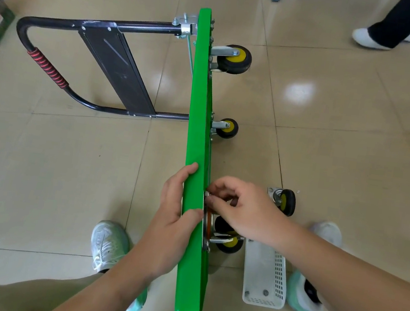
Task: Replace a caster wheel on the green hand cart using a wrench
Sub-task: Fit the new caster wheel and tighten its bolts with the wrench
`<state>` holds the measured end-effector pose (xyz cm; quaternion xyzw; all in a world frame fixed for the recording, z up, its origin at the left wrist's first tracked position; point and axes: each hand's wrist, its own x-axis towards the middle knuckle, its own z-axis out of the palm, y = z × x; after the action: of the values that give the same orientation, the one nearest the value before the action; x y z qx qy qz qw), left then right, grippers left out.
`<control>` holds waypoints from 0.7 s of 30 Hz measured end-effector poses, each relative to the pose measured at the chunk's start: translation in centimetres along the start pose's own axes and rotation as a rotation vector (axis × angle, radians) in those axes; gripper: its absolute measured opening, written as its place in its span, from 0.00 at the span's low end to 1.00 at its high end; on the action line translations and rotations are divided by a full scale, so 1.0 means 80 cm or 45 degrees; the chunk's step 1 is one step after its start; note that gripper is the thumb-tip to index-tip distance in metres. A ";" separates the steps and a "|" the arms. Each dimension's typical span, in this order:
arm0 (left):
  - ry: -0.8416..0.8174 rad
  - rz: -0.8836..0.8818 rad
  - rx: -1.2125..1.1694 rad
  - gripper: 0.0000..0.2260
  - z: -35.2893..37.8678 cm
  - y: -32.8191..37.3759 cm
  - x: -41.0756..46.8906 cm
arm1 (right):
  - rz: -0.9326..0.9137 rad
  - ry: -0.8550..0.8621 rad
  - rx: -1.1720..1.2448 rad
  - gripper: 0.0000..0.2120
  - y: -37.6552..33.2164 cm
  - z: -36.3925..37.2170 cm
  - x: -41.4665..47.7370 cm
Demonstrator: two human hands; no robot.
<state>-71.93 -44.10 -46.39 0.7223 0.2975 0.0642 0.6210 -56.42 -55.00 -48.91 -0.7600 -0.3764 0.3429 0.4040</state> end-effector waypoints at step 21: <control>0.016 -0.004 0.065 0.33 -0.001 0.006 -0.002 | 0.000 -0.001 0.054 0.07 -0.001 -0.002 0.001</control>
<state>-71.94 -44.13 -45.86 0.7370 0.3041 0.0604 0.6006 -56.27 -54.99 -48.79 -0.7511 -0.3692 0.3509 0.4199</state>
